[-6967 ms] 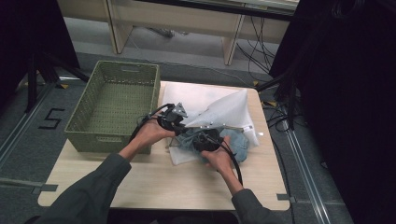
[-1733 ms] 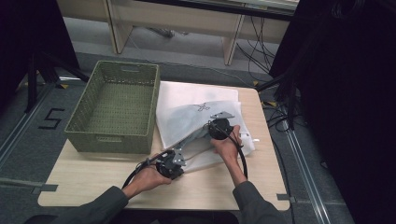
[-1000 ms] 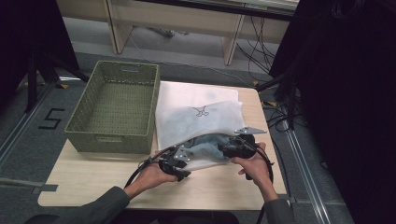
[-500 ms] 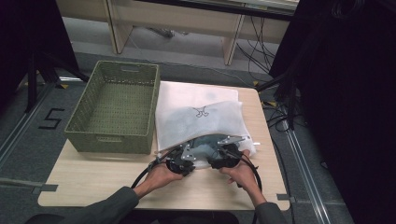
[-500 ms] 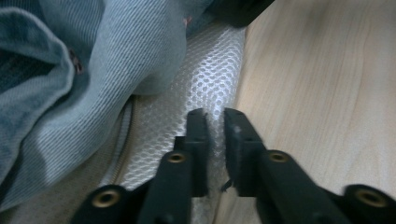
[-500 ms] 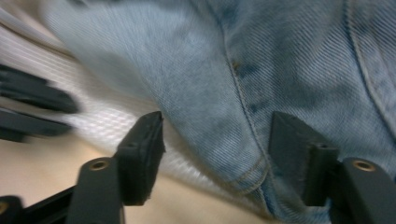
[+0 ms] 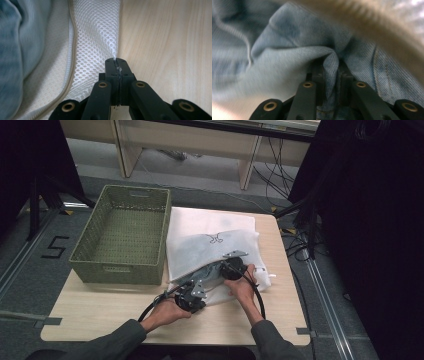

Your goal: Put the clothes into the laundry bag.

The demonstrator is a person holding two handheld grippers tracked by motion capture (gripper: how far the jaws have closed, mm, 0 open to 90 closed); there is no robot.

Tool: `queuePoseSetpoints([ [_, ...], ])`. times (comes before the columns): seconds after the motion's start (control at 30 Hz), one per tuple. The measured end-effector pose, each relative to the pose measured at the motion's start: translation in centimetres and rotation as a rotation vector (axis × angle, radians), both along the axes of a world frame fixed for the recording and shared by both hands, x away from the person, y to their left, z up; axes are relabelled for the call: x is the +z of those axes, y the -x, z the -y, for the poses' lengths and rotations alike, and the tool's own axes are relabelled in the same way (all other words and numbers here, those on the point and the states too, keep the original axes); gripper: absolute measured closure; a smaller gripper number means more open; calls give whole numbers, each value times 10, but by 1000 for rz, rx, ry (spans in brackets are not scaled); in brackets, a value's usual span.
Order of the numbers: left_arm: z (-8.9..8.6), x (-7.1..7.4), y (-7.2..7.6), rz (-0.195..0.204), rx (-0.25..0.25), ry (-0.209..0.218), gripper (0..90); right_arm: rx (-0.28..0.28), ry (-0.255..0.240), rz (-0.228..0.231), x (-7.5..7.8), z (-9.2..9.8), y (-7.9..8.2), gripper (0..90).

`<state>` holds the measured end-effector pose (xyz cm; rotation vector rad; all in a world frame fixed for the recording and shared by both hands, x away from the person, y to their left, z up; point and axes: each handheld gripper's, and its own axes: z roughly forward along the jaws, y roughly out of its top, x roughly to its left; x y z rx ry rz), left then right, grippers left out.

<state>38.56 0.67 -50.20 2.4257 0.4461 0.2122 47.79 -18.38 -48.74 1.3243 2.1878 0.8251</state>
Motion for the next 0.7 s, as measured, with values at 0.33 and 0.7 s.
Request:
queuePoseSetpoints([
  [0.33,-10,0,4,-33,-8,12,872,-22,-22,44,-1,15,-26,749],
  [0.7,-8,-1,5,-51,27,46,849,106,-143,-25,36,21,23,481],
])
